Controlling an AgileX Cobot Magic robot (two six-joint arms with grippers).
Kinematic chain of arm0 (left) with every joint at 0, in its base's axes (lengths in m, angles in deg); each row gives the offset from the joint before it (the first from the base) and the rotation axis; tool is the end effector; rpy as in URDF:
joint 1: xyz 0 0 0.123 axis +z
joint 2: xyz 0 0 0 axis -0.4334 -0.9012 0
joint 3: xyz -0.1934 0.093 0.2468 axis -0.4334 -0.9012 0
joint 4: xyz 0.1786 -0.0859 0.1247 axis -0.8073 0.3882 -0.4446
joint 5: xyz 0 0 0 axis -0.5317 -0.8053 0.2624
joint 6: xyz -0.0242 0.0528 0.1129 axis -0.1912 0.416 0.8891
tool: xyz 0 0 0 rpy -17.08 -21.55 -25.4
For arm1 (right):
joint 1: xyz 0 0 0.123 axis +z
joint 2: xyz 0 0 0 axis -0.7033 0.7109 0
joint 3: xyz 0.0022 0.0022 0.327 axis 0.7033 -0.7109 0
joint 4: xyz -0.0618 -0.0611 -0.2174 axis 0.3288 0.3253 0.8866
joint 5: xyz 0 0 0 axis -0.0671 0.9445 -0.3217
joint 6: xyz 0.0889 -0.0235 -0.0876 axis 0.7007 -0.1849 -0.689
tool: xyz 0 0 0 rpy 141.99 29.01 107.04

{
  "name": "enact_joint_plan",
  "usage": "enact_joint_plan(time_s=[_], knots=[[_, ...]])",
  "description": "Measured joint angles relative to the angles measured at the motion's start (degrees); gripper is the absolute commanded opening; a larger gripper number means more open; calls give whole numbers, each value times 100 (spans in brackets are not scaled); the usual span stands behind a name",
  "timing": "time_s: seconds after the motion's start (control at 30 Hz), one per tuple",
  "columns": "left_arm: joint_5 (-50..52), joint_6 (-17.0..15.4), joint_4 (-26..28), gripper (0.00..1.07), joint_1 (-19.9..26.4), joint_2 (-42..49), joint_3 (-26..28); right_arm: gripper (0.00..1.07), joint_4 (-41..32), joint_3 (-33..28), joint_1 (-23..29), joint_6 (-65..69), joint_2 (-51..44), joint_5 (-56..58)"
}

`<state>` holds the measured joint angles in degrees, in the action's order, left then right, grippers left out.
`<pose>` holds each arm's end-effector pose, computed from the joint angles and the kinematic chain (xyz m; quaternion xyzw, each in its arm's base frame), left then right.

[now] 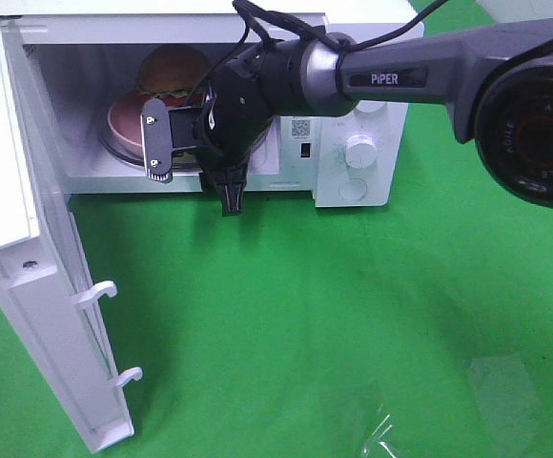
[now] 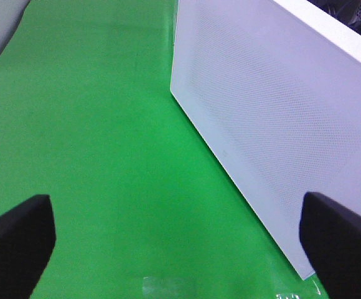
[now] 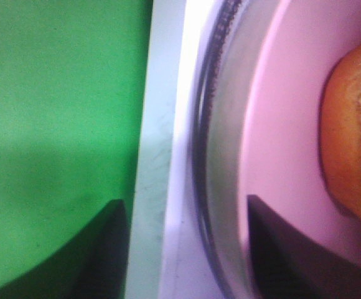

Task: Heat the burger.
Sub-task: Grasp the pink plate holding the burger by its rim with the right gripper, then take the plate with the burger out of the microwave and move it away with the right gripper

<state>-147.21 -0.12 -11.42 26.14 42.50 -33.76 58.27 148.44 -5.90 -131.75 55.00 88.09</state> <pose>-0.0348 -0.0112 0.2568 0.0110 0.8499 -0.0397 0.5254 0.4576 0.3514 0.1408 -0.7486 0.5544 -0.1435 0.3340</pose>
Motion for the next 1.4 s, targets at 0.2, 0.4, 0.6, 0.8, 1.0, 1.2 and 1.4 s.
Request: enact_joint_plan(time_s=[0.2, 0.4, 0.6, 0.8, 1.0, 1.2, 1.4], knots=[[0, 0, 0, 100, 0, 0, 0, 6, -178, 23, 6, -229, -6, -46], [0, 0, 0, 100, 0, 0, 0, 0, -344, 57, 74, -275, 0, 229], [0, 0, 0, 100, 0, 0, 0, 0, -447, 57, 183, -470, -52, 458], [0, 0, 0, 100, 0, 0, 0, 0, -435, 57, 264, -670, -166, 791], [0, 0, 0, 100, 0, 0, 0, 0, -223, -539, 327, -705, -579, 848], [0, 0, 0, 100, 0, 0, 0, 0, -11, -1192, 327, -716, -951, 493], [0, 0, 0, 100, 0, 0, 0, 0, 69, -1851, 327, -728, -1352, 132]])
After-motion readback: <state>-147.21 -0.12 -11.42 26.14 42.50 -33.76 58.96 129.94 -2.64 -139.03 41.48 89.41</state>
